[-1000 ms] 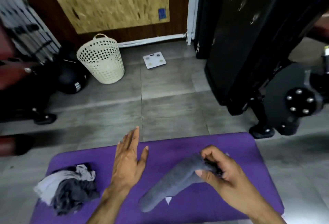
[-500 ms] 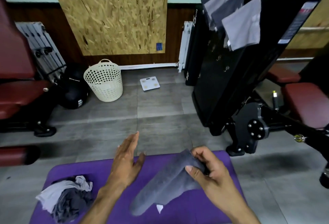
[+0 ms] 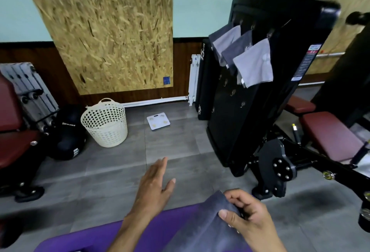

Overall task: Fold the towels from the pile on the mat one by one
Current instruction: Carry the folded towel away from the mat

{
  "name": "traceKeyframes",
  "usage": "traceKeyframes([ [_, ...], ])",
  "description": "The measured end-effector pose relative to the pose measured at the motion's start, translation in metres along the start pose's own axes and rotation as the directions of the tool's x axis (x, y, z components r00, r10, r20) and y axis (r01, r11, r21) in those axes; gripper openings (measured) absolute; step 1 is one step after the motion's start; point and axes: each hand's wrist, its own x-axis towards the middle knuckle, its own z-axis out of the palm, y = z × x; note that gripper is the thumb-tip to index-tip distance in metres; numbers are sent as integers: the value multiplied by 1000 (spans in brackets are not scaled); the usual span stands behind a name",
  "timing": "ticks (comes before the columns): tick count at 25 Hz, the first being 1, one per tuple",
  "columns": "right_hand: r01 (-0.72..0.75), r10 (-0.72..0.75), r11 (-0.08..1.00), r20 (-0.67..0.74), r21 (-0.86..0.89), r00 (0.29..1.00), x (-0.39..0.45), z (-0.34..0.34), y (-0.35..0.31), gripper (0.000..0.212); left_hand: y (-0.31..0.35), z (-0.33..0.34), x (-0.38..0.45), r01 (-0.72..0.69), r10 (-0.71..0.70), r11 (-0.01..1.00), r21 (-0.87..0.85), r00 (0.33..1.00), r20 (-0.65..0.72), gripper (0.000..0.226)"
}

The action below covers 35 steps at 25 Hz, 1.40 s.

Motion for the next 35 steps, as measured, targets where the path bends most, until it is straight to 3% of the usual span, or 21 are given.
traceKeyframes([
  [3, 22, -19, 993, -32, 116, 999, 50, -27, 13, 47, 7, 22, 64, 3, -3, 1000, 15, 1000, 30, 88],
  [7, 87, -89, 996, -57, -36, 994, 125, -66, 32, 32, 9, 51, 148, 34, -36, 999, 30, 996, 82, 95],
  [10, 113, -119, 988, -53, -102, 991, 191, -92, 39, 32, 11, 68, 215, 72, -71, 997, -10, 993, 91, 90],
  [13, 97, -104, 992, -79, -86, 991, 262, -106, 37, 40, 9, 77, 285, 95, -89, 994, -47, 989, 118, 70],
  [17, -41, 34, 994, -72, -98, 997, 366, -107, 44, 46, -20, 87, 389, 108, -94, 990, -86, 984, 154, 81],
  [20, -51, 43, 995, -82, -91, 996, 463, -95, 61, 38, -63, 89, 485, 101, -79, 989, -107, 978, 191, 86],
  [21, -66, 63, 996, -53, -67, 997, 501, -85, 62, 22, -80, 90, 519, 114, -82, 984, -135, 972, 221, 83],
  [22, -22, 20, 992, -18, -122, 1000, 535, -82, 75, 31, -97, 92, 552, 110, -65, 979, -169, 966, 250, 82],
  [23, -1, -14, 986, -86, -167, 996, 559, -85, 89, 73, -109, 94, 582, 94, -41, 978, -186, 962, 269, 84],
  [24, -59, 24, 980, -183, -190, 983, 584, -86, 90, 89, -120, 97, 606, 89, -31, 977, -194, 958, 286, 84],
  [25, -83, 56, 983, -163, -164, 985, 609, -89, 96, 74, -130, 100, 636, 92, -26, 975, -200, 950, 311, 79],
  [26, -84, 57, 979, -149, -184, 987, 635, -87, 97, 33, -138, 103, 664, 91, -22, 976, -196, 944, 330, 73],
  [27, -116, 91, 984, -178, -137, 980, 656, -86, 94, 14, -143, 106, 691, 92, -21, 977, -191, 939, 343, 69],
  [29, -127, 108, 991, -300, -47, 948, 691, -98, 93, 38, -149, 116, 740, 102, -30, 978, -184, 933, 358, 70],
  [31, -139, 125, 990, -374, -10, 919, 737, -102, 101, 46, -147, 126, 784, 88, -15, 978, -187, 932, 362, 71],
  [35, -183, 191, 981, -392, 58, 900, 819, -135, 129, 20, -138, 162, 873, 55, 16, 984, -169, 919, 393, 70],
])
